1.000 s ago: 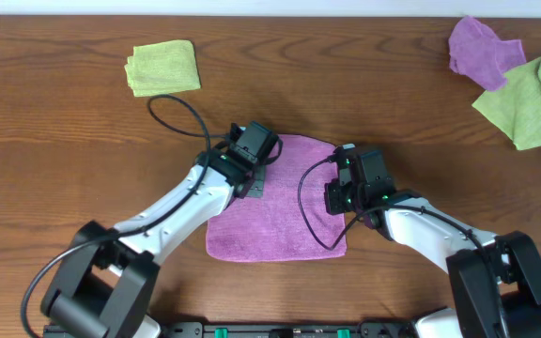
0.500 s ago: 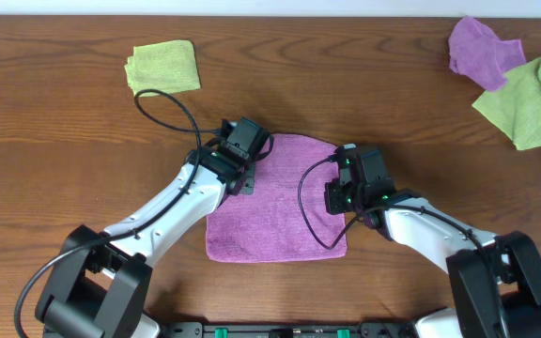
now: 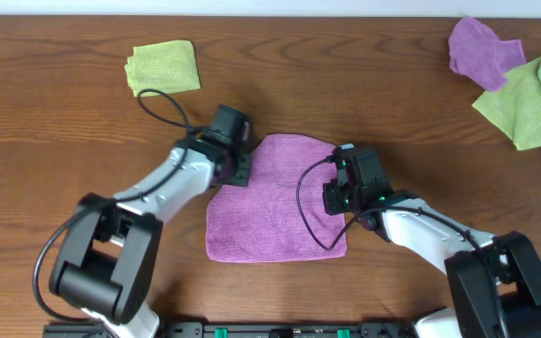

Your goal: Fold the cloth

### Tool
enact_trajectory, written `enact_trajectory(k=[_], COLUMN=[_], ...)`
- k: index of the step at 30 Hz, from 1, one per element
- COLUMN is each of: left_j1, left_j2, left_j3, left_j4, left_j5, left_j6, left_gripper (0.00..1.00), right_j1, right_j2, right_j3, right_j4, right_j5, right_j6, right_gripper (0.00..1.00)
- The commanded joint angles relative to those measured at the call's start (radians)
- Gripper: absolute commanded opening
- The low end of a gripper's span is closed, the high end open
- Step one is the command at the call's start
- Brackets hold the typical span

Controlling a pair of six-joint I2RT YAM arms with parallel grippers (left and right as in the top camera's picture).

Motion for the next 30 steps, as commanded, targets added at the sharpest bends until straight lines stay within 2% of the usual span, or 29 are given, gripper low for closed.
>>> enact_trajectory(k=[1,9,19,22,26,30], left_j1=[0.041,0.048,0.049,0.049,0.050,0.050], left_j2=[0.022,0.048,0.098,0.115,0.114,0.108], left_j3=[0.021,0.021,0.021,0.021,0.022,0.050], left_j4=[0.026,0.072,0.071,0.076,0.092,0.044], left_j5=[0.138,0.341,0.338,0.294,0.201,0.070], left_j6=[0.039,0.043,0.042,0.042,0.037,0.034], left_gripper=[0.53,0.50,0.52,0.40,0.07,0.06], right_j1=[0.010,0.010,0.010,0.010,0.010,0.010], right_j2=[0.031,0.031,0.031,0.031,0.031,0.031], right_j3=[-0.016,-0.016,-0.016,-0.016,-0.016,-0.016], right_j4=[-0.016,-0.016,-0.016,-0.016,-0.016,-0.017], right_j5=[0.032,0.036,0.035,0.035,0.036,0.038], right_j6=[0.008,0.008,0.008,0.008,0.008,0.008], right_gripper=[0.02,0.02,0.02,0.01,0.02,0.02])
